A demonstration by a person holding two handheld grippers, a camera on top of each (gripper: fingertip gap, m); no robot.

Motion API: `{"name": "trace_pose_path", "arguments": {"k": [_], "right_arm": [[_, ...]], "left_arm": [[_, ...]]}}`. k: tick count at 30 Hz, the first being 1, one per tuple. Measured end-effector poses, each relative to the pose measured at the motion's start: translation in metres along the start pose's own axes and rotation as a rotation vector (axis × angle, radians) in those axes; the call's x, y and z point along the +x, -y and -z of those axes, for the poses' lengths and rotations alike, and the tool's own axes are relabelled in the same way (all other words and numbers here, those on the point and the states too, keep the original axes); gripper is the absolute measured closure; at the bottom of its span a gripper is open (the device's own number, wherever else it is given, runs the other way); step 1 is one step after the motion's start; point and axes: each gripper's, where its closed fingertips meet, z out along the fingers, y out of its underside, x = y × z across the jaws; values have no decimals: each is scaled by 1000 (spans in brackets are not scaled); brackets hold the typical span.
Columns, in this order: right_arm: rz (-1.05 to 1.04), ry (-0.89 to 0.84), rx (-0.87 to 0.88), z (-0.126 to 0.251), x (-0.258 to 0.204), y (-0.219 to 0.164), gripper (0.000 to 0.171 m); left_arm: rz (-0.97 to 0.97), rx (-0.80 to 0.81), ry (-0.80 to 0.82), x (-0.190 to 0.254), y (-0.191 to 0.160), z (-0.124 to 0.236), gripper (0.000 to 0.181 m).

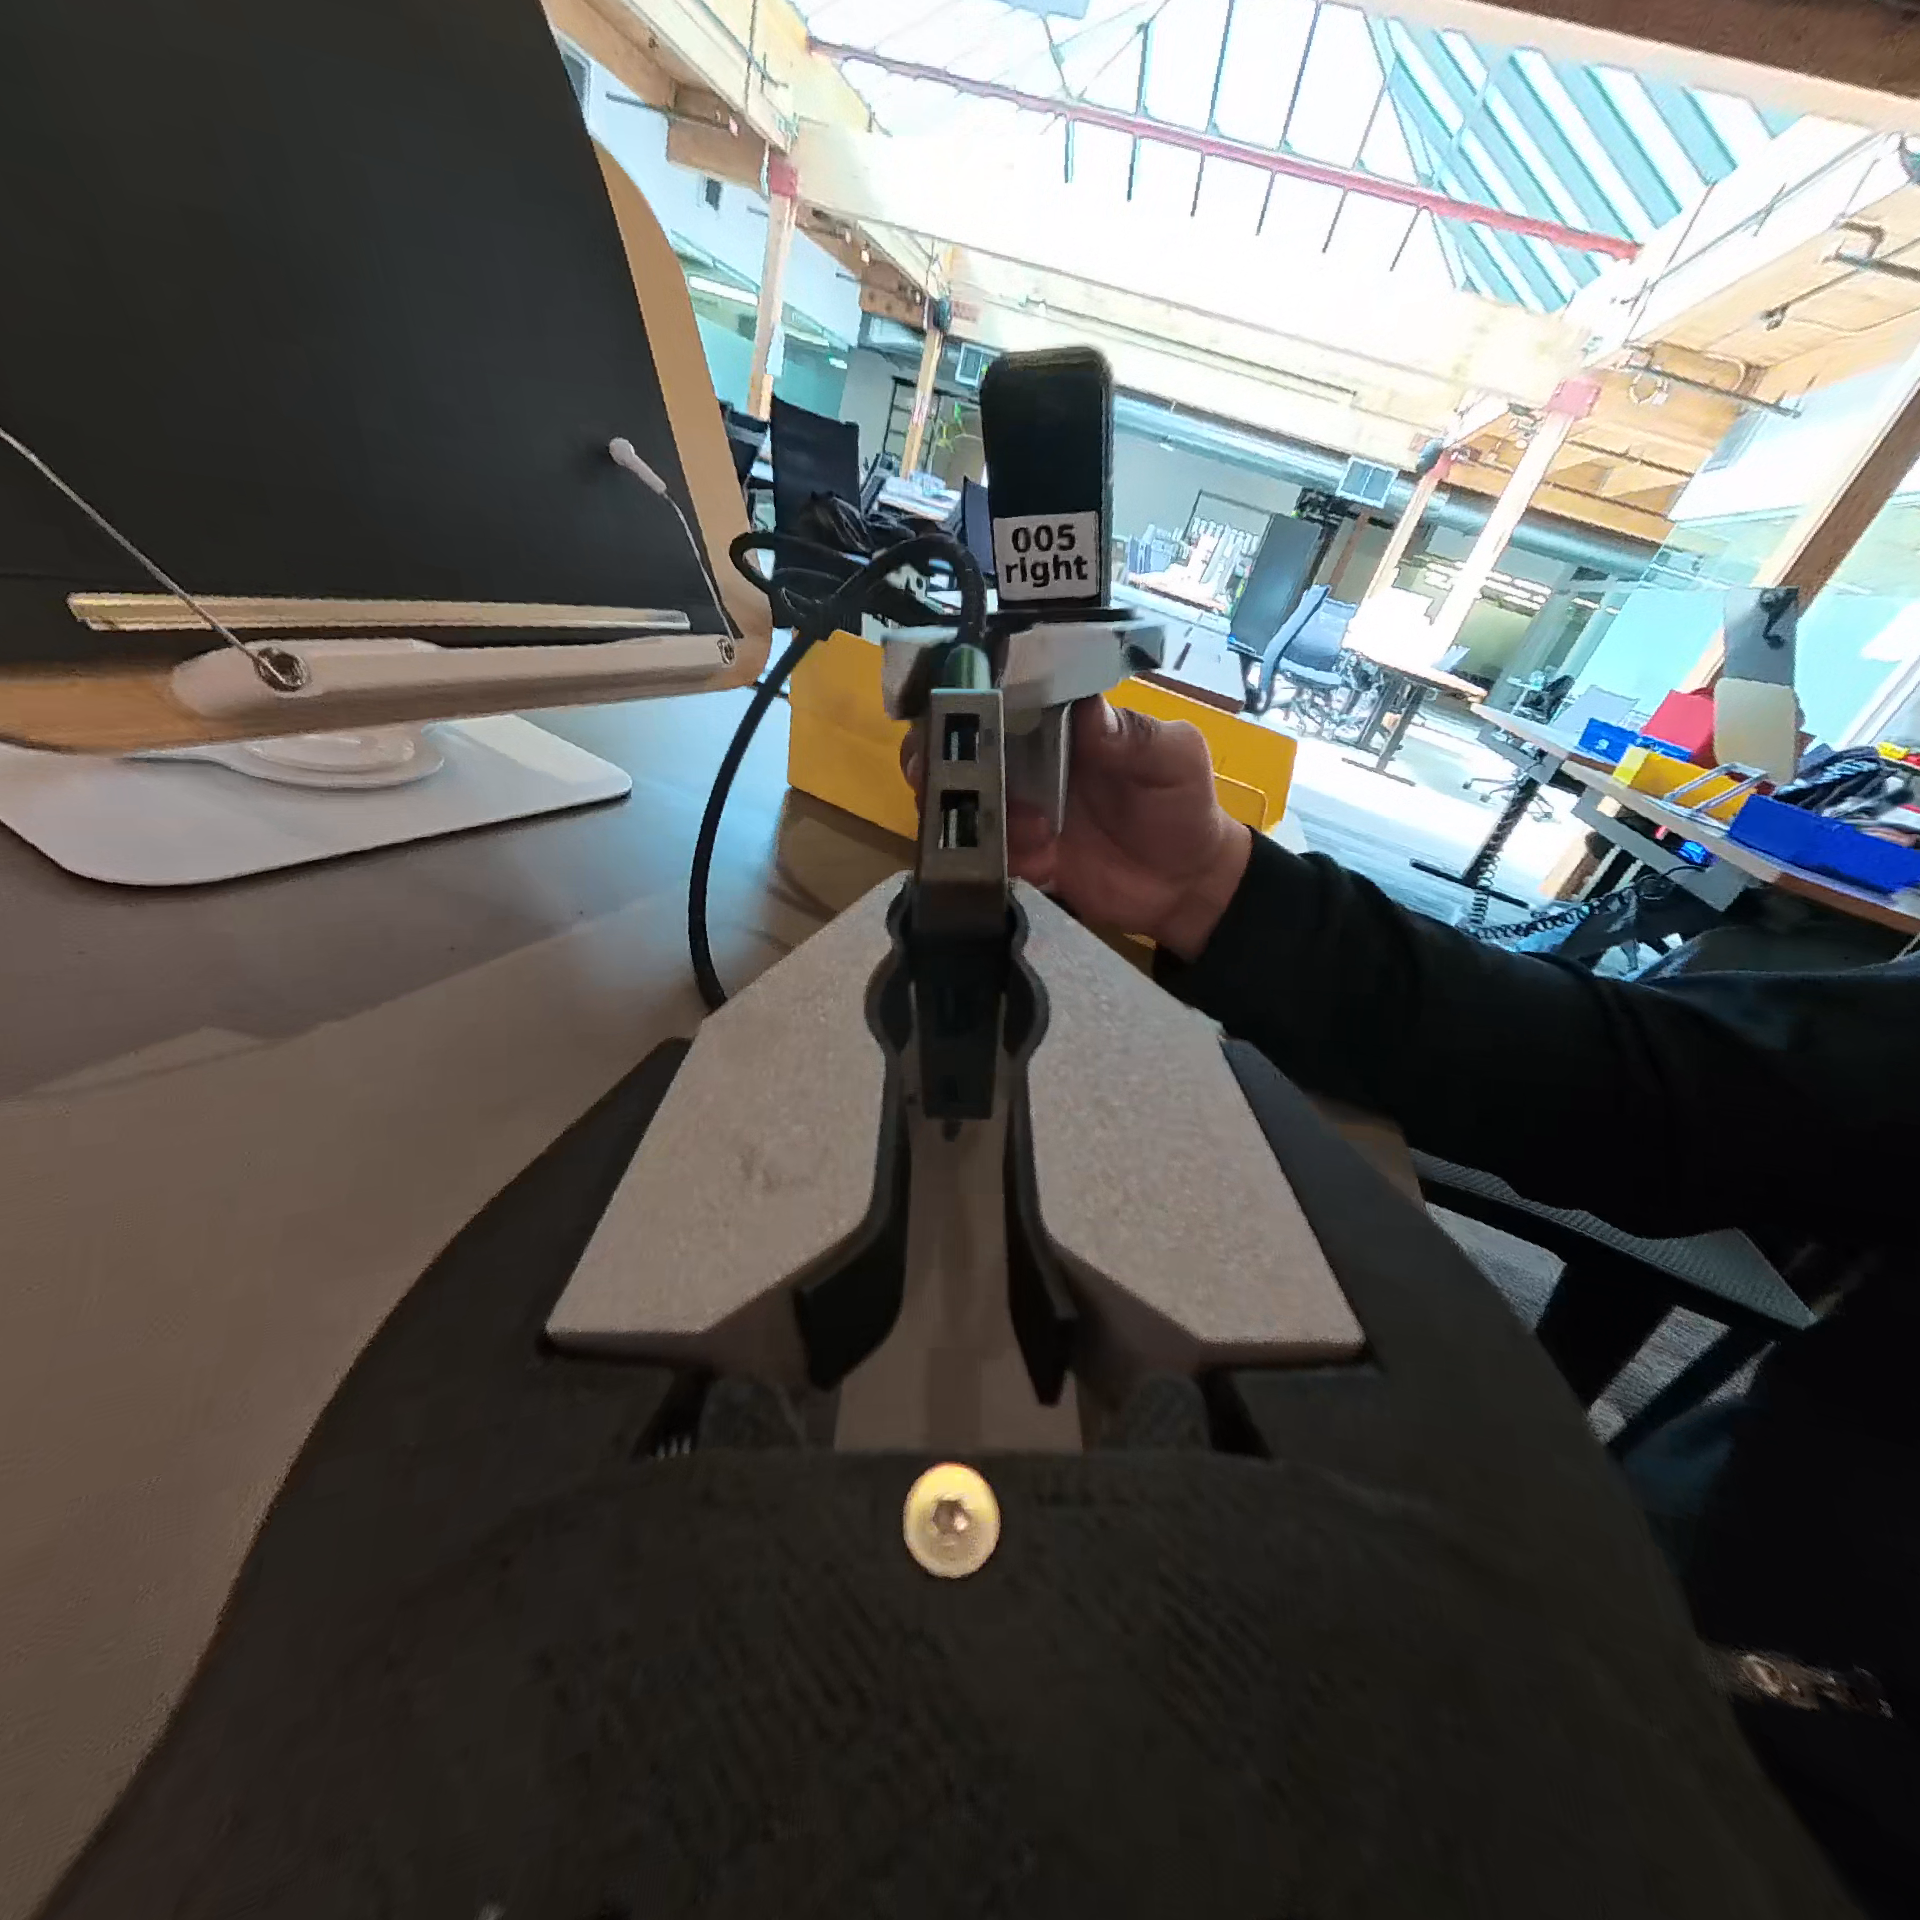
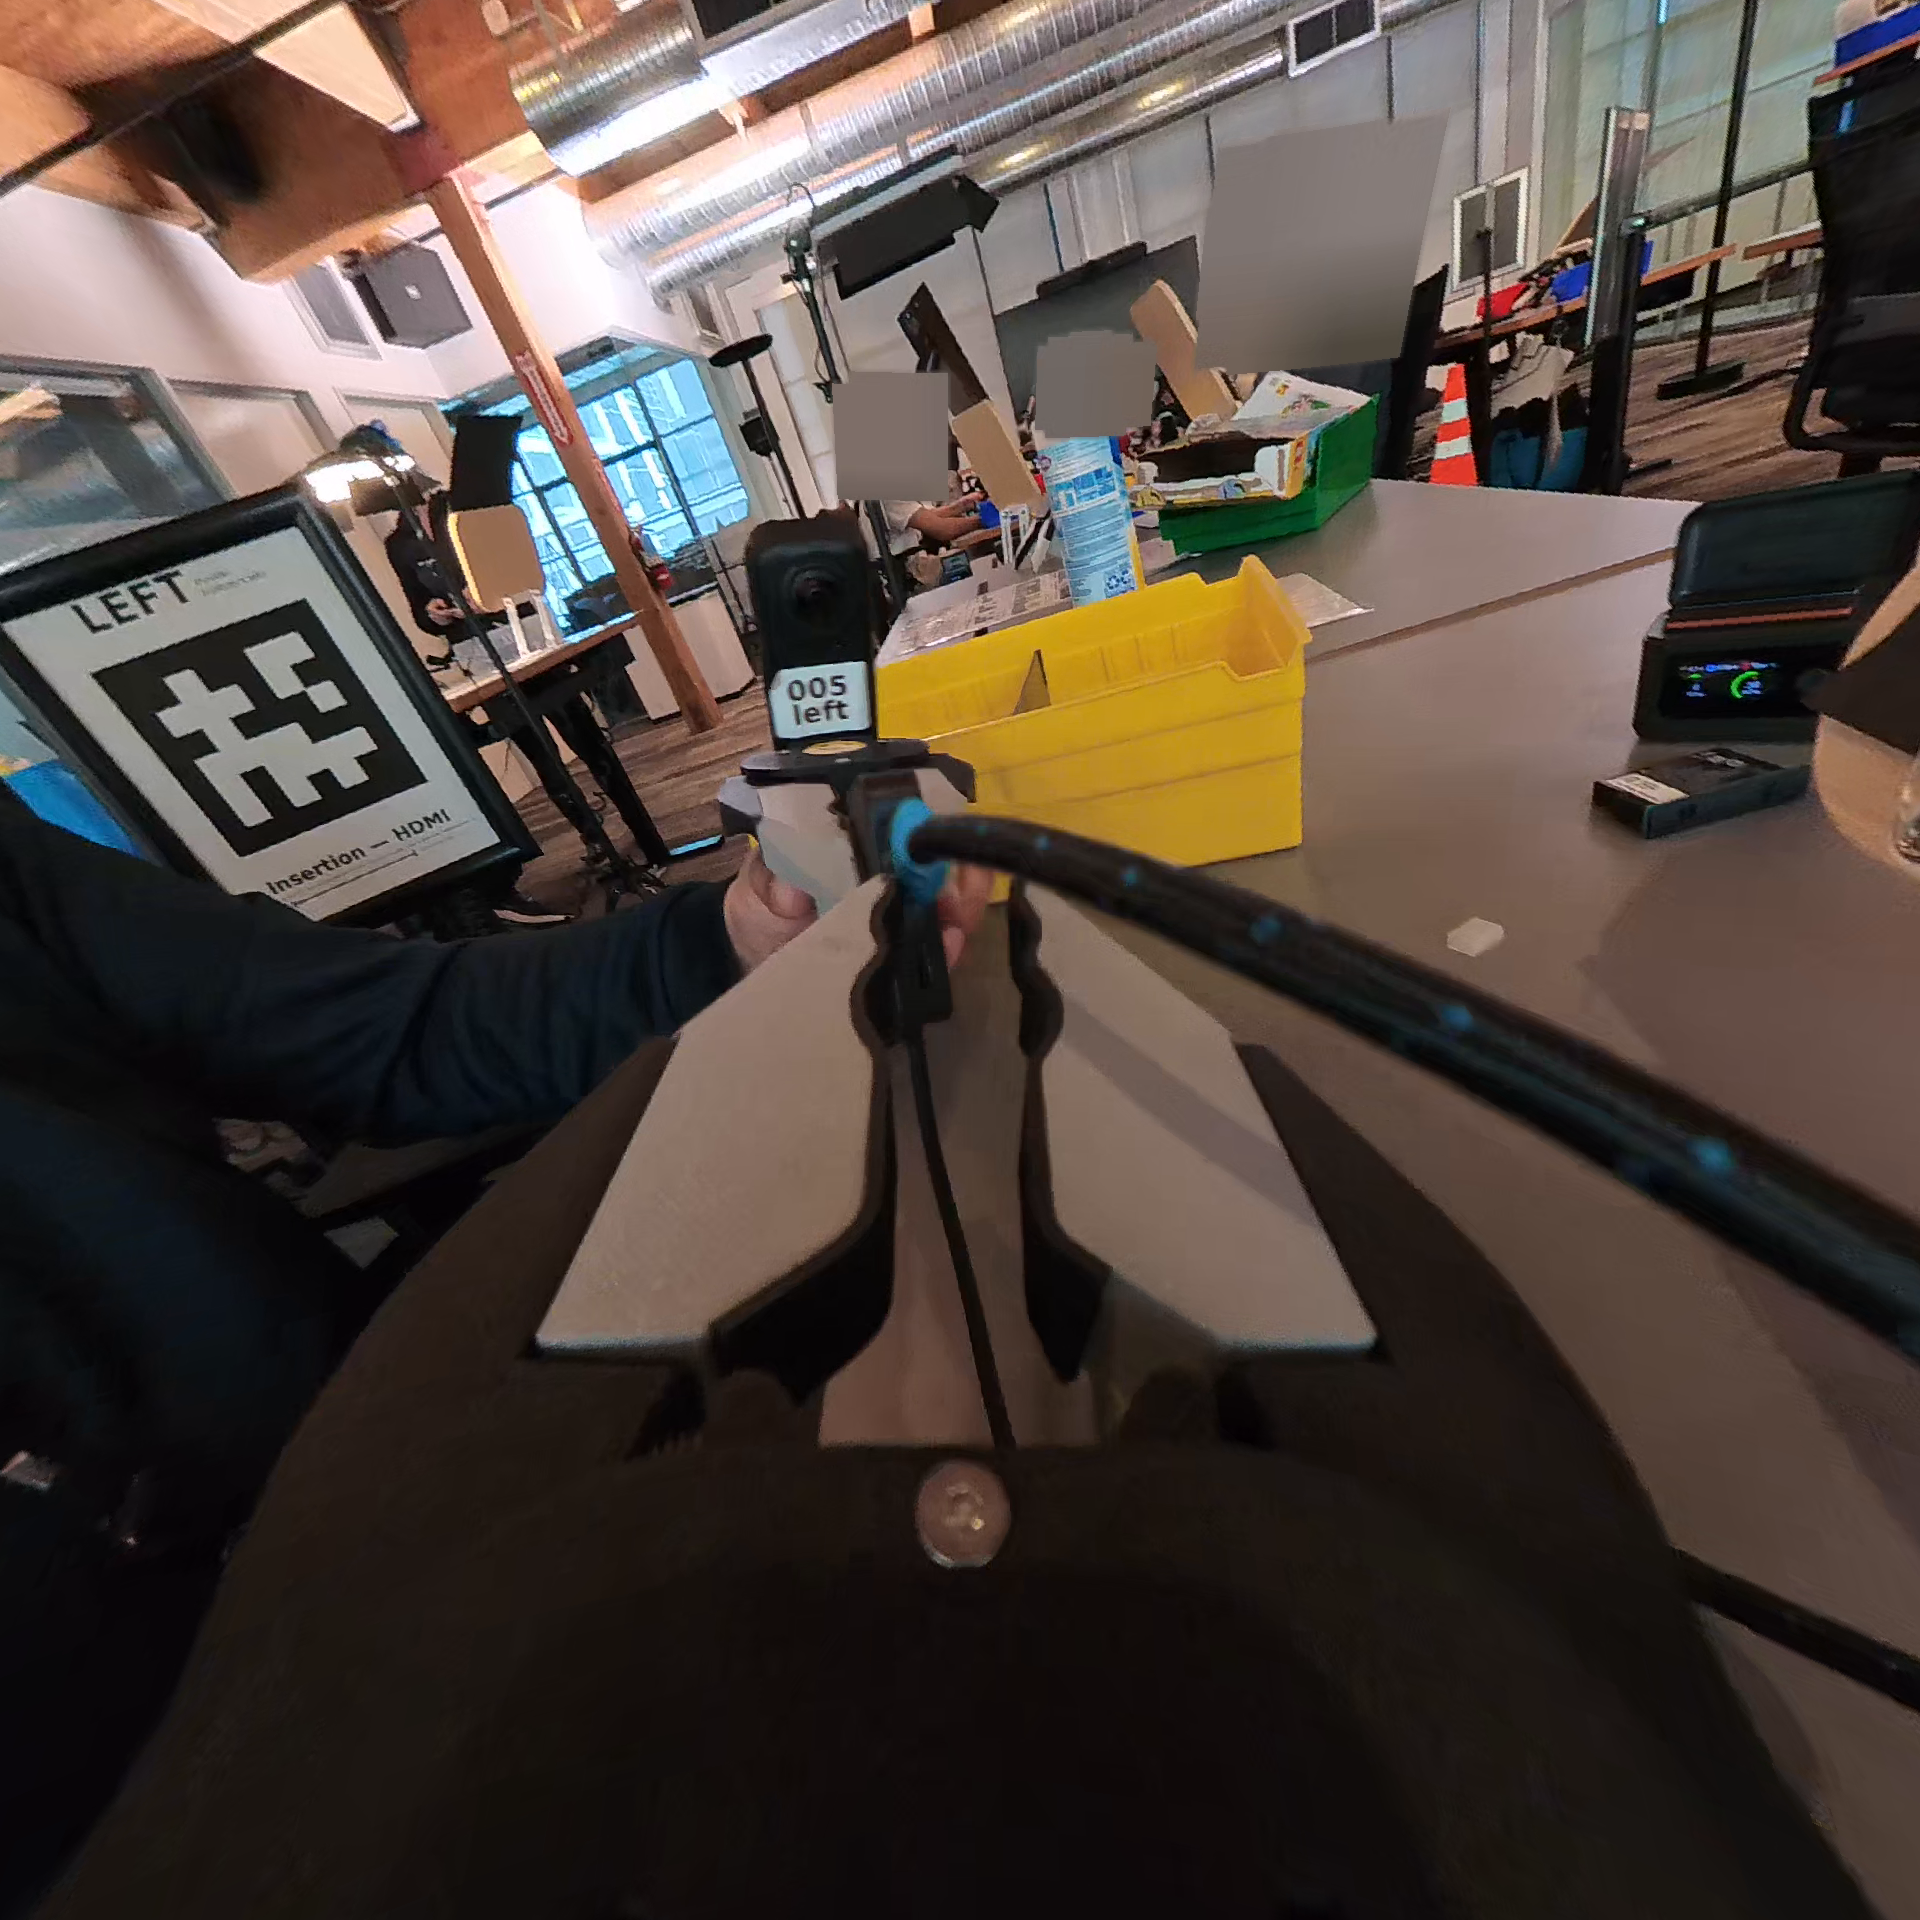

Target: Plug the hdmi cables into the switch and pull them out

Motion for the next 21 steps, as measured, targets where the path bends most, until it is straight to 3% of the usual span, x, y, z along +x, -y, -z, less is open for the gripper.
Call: {"name": "trace_pose_path", "arguments": {"k": [5,10,12,21], "right_arm": [[4,35,-48,-2,-5,-8,125],[44,36,-152,-25,-11,-31,138],[59,53,-168,-30,-17,-35,157],[164,-47,-211,-28,-8,-38,160]], "left_arm": [[-13,65,-14,2,10,3,170],[-22,56,-45,8,3,-3,170],[-20,49,-51,9,0,-5,170],[22,87,6,-6,2,-5,162]]}}
